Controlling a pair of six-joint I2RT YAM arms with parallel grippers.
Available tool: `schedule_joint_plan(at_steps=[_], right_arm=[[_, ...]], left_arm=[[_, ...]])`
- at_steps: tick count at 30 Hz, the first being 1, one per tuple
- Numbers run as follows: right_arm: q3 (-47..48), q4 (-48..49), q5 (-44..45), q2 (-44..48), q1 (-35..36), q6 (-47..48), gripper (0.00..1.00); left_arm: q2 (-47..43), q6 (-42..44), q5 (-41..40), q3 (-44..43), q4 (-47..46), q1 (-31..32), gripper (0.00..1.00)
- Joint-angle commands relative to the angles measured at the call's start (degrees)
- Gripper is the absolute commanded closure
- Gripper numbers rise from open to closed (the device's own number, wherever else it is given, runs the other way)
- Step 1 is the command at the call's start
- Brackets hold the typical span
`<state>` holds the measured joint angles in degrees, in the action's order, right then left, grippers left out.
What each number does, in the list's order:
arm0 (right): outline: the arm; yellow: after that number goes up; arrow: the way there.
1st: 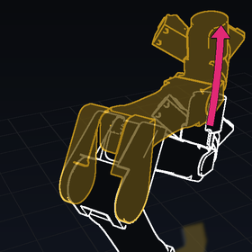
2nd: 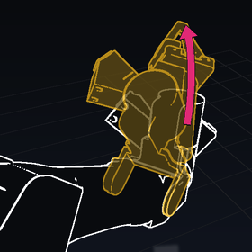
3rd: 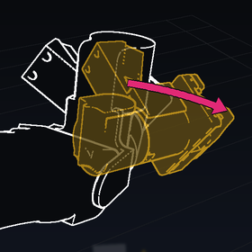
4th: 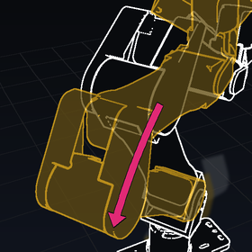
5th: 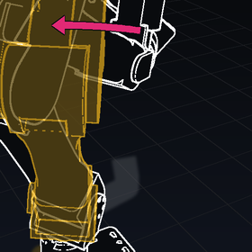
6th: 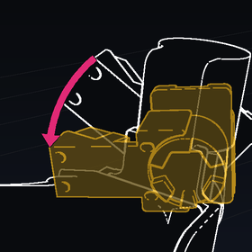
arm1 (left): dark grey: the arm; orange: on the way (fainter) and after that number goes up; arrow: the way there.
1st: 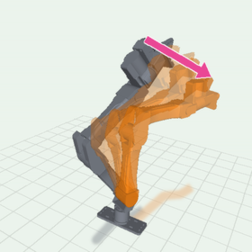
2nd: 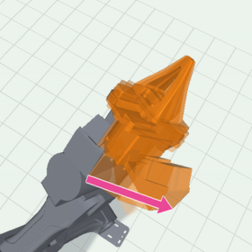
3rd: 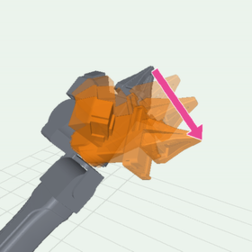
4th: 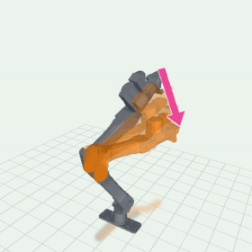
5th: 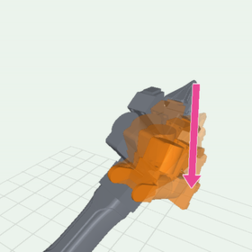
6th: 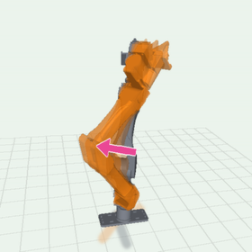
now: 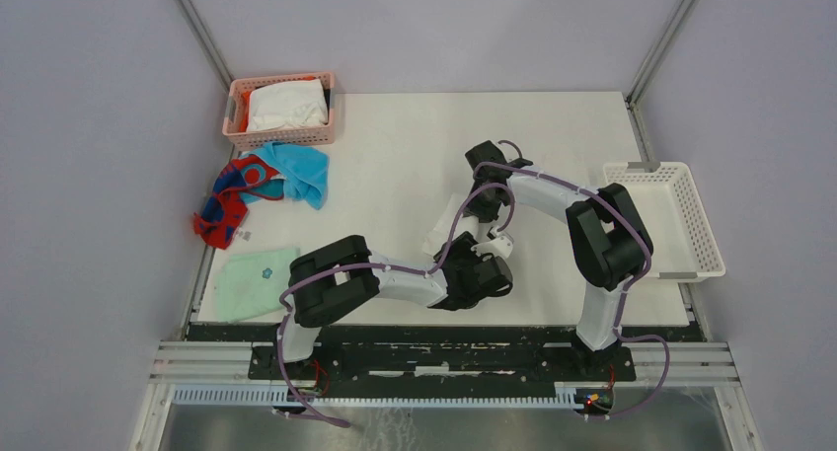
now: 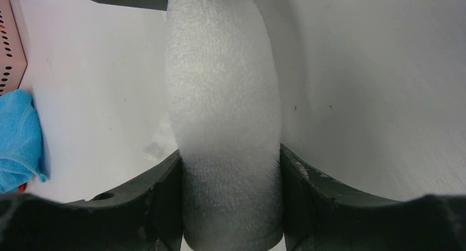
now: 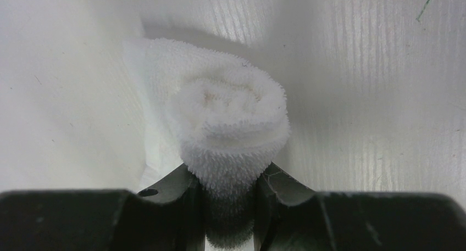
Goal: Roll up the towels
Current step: Roll the towel at the center of the board.
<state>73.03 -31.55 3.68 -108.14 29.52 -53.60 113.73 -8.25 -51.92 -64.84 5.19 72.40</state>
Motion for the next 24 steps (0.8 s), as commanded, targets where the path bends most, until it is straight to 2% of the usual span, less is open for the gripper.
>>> schedule_joint_plan(at_steps=[1, 5, 8, 12, 16, 19, 24], right_arm=[[1.1, -1.0, -1.3, -0.8, 0.4, 0.7, 0.76], [0.6, 1.0, -2.5, 0.3, 0.4, 1.2, 0.72], [-0.7, 4.2, -4.0, 2.6, 0.3, 1.9, 0.6], [-4.0, 10.0, -6.8, 6.0, -0.4, 1.9, 0.42], [-8.6, 17.0, -9.1, 9.0, -2.0, 0.2, 0.28], [-11.5, 20.2, -9.5, 10.3, -3.1, -1.4, 0.23], [-13.6, 24.5, -9.6, 9.4, -4.3, -2.6, 0.2]], left_arm=[[1.3, 1.3, 0.7, 0.9, -0.6, -0.1, 0.45], [-1.7, -2.5, 5.7, 2.1, 0.3, -1.0, 0.7], [-6.0, -6.7, 13.8, 4.4, -0.4, -3.8, 0.81], [-11.2, -12.6, 28.1, 8.5, -3.1, -9.3, 0.85], [-13.5, -18.1, 42.2, 11.8, -6.0, -15.8, 0.85], [-13.5, -21.3, 50.9, 13.5, -8.1, -19.9, 0.86], [-13.1, -25.4, 58.9, 15.6, -11.5, -23.1, 0.86]])
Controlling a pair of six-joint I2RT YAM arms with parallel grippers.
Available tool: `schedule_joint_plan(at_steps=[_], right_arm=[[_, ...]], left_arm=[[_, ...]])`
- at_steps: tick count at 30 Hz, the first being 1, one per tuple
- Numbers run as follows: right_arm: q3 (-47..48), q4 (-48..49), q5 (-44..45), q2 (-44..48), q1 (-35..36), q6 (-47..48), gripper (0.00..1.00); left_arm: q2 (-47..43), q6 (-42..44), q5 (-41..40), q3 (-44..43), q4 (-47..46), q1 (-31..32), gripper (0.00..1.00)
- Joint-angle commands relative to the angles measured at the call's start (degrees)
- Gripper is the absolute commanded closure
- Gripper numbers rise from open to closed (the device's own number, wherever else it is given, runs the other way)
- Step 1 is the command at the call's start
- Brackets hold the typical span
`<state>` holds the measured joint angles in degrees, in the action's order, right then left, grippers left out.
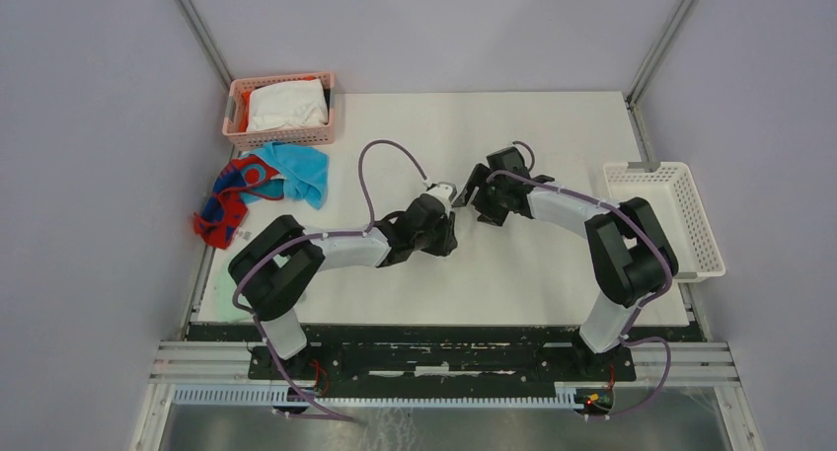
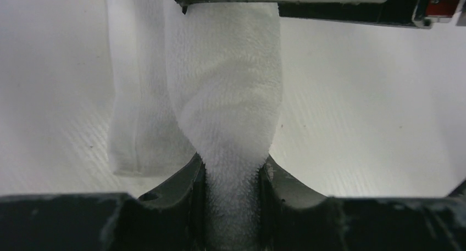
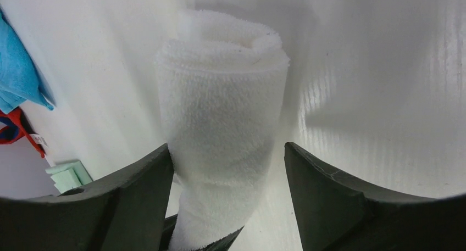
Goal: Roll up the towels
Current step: Roll the towel at the center of the board.
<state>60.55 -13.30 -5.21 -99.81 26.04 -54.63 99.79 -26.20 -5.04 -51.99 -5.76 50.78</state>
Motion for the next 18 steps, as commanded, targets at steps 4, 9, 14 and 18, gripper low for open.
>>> schedule_joint_plan(at_steps=[4, 9, 14, 18], right_arm=[[-1.3, 9.2, -1.1, -1.5, -1.7, -3.0, 0.2], [-0.7, 9.2, 0.7, -3.5, -2.8, -3.6, 0.2], [3.9, 2.9, 1.8, -6.7, -2.8, -1.1, 0.23], [5.5, -2.3, 3.2, -8.3, -2.7, 0.0, 0.33]], left_arm=[[1.8, -10.2, 16.3, 3.8, -2.5, -3.7, 0.86], [2.8, -10.9, 16.6, 3.6, -1.3, -4.3, 0.86], [3.9, -11.0, 16.6, 3.0, -0.3, -4.3, 0.86], [3.4, -10.8, 15.3, 2.7, 0.9, -4.4, 0.79]])
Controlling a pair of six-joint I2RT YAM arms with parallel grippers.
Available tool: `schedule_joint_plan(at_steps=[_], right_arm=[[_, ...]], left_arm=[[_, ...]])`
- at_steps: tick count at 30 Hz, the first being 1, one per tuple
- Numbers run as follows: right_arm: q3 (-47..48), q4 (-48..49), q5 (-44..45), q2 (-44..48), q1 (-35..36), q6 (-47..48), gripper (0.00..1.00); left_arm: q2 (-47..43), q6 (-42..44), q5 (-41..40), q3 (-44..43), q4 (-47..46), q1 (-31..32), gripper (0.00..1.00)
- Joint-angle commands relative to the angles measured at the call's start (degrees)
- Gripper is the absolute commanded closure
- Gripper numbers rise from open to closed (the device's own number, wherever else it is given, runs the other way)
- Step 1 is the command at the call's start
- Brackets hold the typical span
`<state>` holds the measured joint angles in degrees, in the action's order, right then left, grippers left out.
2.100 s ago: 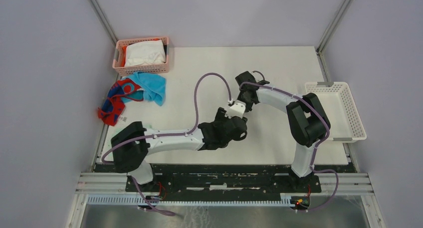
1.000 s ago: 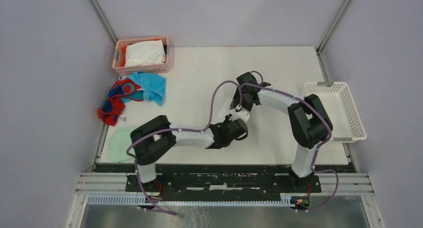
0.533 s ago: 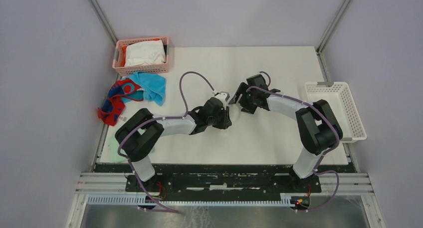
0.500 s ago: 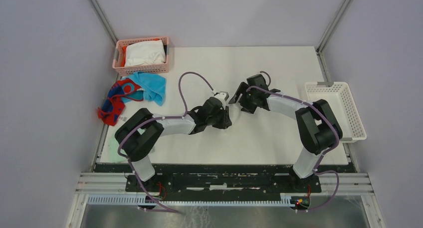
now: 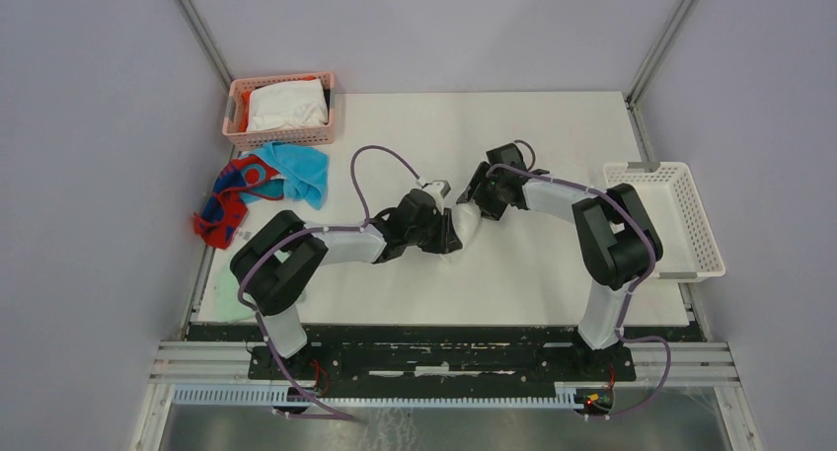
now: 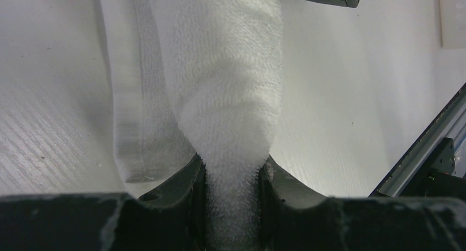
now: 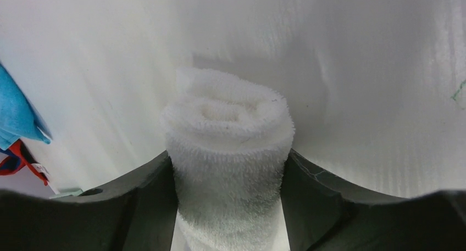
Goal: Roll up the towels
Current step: Roll the towel at the center of the board.
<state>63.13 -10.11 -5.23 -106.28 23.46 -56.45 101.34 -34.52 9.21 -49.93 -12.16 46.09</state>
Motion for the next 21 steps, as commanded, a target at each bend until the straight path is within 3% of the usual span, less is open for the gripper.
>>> schedule_joint_plan(at_steps=[1, 6, 12, 15, 21], right_arm=[[3.2, -6.8, 4.0, -2.0, 0.0, 2.0, 0.36], [5.3, -13.5, 8.3, -2.0, 1.2, 3.7, 0.53], [8.8, -19.4, 12.5, -2.2, 3.3, 4.4, 0.6], [9.6, -20.8, 13.3, -2.1, 3.6, 4.6, 0.62], [10.9, -23.0, 13.7, -2.8, 4.1, 4.8, 0.62]], left_arm=[[1.3, -2.5, 0.6, 0.8, 7.8, 0.3, 0.76], [-4.4, -1.9, -4.9, 1.7, 11.8, 0.7, 0.51], [-12.8, 2.1, -19.3, -2.4, 19.6, 5.3, 0.3], [-14.1, 5.0, -28.1, -5.8, 22.5, 9.3, 0.24], [-9.4, 13.6, -40.0, -13.5, 23.6, 17.0, 0.22]])
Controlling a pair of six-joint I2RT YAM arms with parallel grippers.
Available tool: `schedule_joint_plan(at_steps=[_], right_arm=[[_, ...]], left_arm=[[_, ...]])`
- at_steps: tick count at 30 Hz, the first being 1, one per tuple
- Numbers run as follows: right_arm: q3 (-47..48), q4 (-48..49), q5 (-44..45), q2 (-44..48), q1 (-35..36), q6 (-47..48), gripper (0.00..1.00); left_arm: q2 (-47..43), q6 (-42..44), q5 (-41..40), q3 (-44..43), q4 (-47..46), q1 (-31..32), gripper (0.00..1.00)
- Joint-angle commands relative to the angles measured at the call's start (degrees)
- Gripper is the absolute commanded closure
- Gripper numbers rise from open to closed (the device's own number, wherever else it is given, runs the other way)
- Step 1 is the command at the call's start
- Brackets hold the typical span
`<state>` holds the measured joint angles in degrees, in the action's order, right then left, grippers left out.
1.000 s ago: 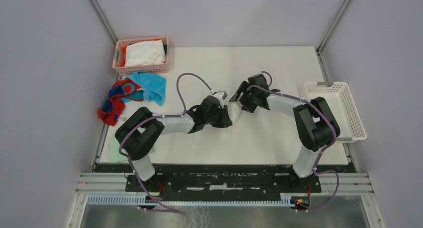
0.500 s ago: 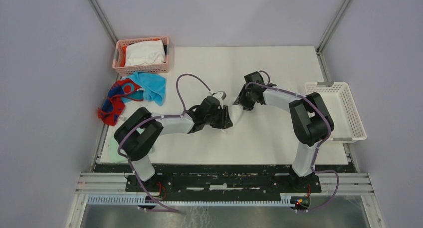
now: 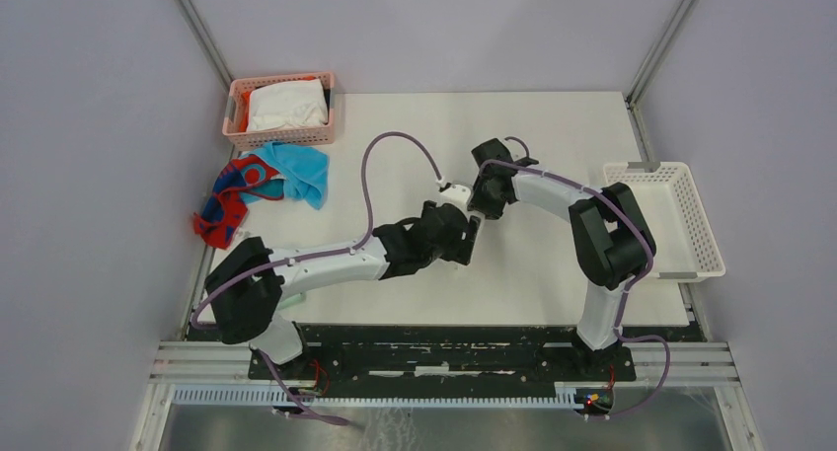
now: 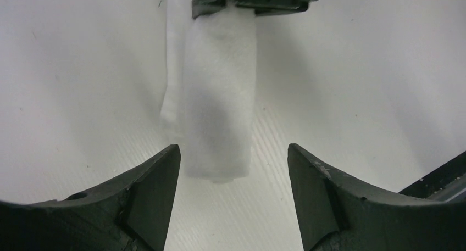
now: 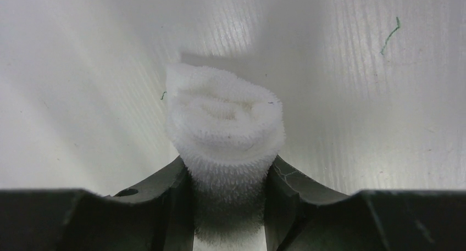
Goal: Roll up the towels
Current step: Roll the towel at the center of the board.
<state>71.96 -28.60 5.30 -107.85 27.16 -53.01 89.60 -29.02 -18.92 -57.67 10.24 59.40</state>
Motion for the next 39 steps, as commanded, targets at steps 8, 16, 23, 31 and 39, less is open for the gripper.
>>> schedule_joint_plan(at_steps=[8, 16, 23, 31, 39], right_arm=[[2.4, -5.4, 2.2, -1.8, 0.6, 1.9, 0.62], [2.3, -4.8, 0.7, -1.4, 0.6, 2.6, 0.62], [1.6, -2.5, -1.0, -0.1, 0.6, 3.0, 0.6], [2.1, -3.7, -0.8, -1.1, 0.6, 2.9, 0.61], [2.2, -3.3, -1.8, -1.9, 0.5, 2.8, 0.61]], left_arm=[[12.4, 15.1, -17.8, -9.3, -3.8, 6.7, 0.23], [17.9, 11.6, -17.0, -6.3, -4.3, 5.4, 0.29], [15.8, 6.5, -5.5, -1.2, -5.9, 1.3, 0.44], [8.1, 7.2, -11.9, -1.8, -2.8, 3.4, 0.28], [9.8, 17.0, -26.2, -9.5, -1.3, 10.8, 0.25]])
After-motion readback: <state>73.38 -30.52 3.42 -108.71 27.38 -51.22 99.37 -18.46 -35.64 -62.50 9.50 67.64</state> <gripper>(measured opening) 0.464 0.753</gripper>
